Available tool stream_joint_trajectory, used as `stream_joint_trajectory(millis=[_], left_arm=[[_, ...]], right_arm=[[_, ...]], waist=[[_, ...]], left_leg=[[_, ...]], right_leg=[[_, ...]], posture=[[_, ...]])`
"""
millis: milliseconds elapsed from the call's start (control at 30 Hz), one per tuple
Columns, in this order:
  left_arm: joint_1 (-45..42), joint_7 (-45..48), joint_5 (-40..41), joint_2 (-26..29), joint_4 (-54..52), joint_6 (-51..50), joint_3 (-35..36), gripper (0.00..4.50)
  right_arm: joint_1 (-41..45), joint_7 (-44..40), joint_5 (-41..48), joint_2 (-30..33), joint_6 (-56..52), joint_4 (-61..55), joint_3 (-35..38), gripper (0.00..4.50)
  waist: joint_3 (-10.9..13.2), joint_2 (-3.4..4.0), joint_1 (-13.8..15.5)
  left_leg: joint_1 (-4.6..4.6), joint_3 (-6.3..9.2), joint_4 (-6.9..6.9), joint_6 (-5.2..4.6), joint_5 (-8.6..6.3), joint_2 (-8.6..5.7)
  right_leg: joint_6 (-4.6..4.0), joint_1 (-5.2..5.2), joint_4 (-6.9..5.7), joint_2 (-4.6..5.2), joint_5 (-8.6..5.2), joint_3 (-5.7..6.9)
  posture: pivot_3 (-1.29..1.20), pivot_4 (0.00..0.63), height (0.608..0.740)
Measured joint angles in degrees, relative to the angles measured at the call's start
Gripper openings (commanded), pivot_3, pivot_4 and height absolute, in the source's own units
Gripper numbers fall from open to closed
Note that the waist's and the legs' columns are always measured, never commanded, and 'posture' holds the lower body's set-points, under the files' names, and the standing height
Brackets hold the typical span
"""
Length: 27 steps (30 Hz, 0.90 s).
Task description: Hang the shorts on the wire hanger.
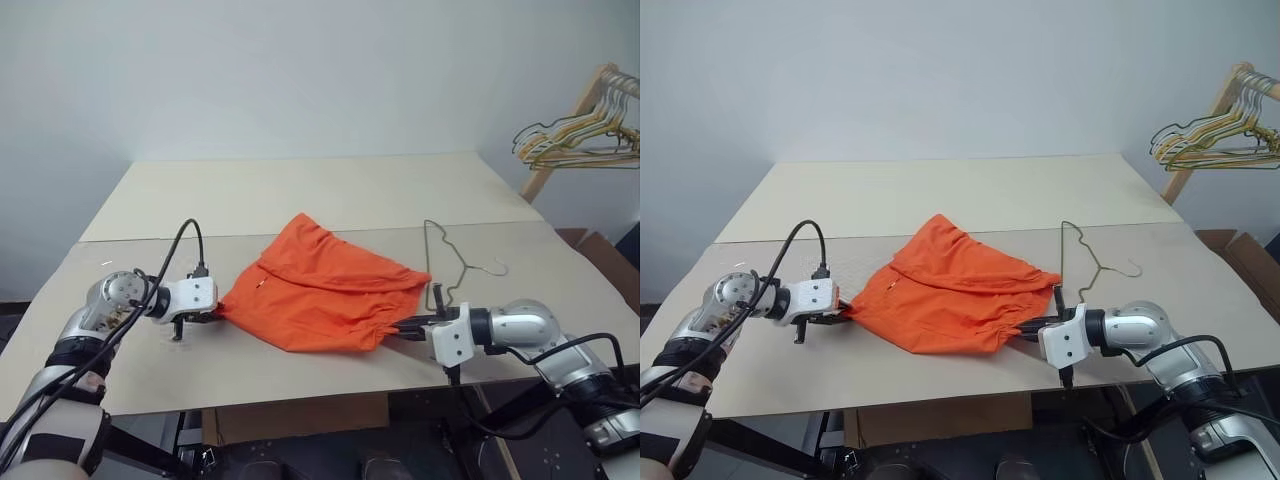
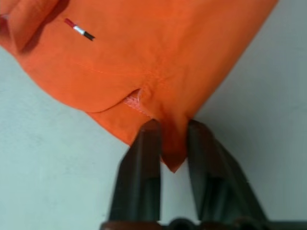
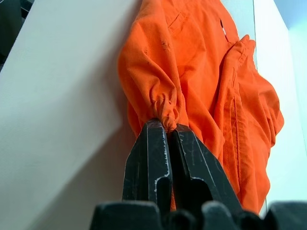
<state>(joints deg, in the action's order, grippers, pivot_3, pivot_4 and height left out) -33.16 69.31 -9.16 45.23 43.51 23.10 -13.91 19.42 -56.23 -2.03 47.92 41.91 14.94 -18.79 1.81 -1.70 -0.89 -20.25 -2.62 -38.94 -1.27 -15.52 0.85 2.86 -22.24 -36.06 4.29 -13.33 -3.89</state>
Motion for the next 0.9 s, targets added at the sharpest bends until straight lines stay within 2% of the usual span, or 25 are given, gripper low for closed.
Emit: stream_joint_trajectory(millis=[200,300,533,733,767,833,900], left_arm=[[0.25,0.2,-0.01,0.29,-0.36,0.0,0.01,0.05],[3.5,0.48,1.15,1.93,-5.18,-2.48,1.29,0.05],[24.01,1.95,7.61,12.35,-30.94,-12.6,8.7,0.05],[38.75,1.78,12.1,17.94,-48.02,-21.93,17.79,0.05],[39.88,1.55,12.77,18.01,-49.97,-23.29,18.85,0.05],[38.93,-1.12,12.72,16.21,-51.3,-24.09,19.33,0.05],[30.97,-9.9,10.74,7.42,-49.2,-22.71,18.93,0.05]], right_arm=[[0.0,0.77,-0.42,-0.59,-0.98,-0.32,0.26,0.0],[-0.12,3.25,-1.4,-2.6,-5.01,-1.87,1.41,0.0],[-5.33,6.35,-1.15,-3.35,-14.83,-10.87,4.49,0.0],[-8.84,1.59,2.4,-0.71,-15.78,-16.06,4.56,0.0],[-8.46,1.33,2.57,-0.76,-16.11,-15.93,4.59,0.0],[-5.09,2.57,0.98,-2.54,-18.65,-13.68,4.6,0.0],[1.9,7.74,-3.68,-6.35,-22.81,-9.0,4.63,0.0]], waist=[[-0.01,-0.01,-0.16],[-0.01,-0.02,-0.49],[-0.01,-0.03,-2.06],[0.13,-0.03,-1.05],[0.13,-0.05,-0.91],[0.15,-0.03,-0.74],[0.22,0.08,0.03]], left_leg=[[0.0,0.01,0.01,0.0,0.0,0.01],[-0.02,0.04,0.01,-0.01,-0.01,0.07],[-0.22,0.39,0.12,-0.13,-0.21,0.24],[0.05,0.36,0.05,-0.12,-0.21,0.2],[0.07,0.36,0.03,-0.12,-0.2,0.21],[0.1,0.33,-0.03,-0.15,-0.16,0.2],[0.11,0.35,-0.09,-0.15,-0.04,0.08]], right_leg=[[0.0,-0.01,0.0,-0.01,0.0,-0.01],[-0.01,-0.06,-0.04,-0.03,-0.01,-0.02],[0.02,-0.35,-0.05,0.1,-0.05,-0.09],[0.12,-0.04,0.0,0.14,-0.17,-0.06],[-0.15,-0.02,-0.02,0.13,-0.39,-0.06],[-0.12,-0.01,-0.05,0.11,-0.42,-0.06],[0.04,-0.01,-0.13,0.1,-0.22,-0.05]], posture=[[-0.02,0.0,0.74],[-0.02,0.0,0.74],[0.0,0.0,0.74],[0.02,0.0,0.74],[0.02,0.0,0.74],[0.02,0.0,0.74],[0.02,0.0,0.74]])
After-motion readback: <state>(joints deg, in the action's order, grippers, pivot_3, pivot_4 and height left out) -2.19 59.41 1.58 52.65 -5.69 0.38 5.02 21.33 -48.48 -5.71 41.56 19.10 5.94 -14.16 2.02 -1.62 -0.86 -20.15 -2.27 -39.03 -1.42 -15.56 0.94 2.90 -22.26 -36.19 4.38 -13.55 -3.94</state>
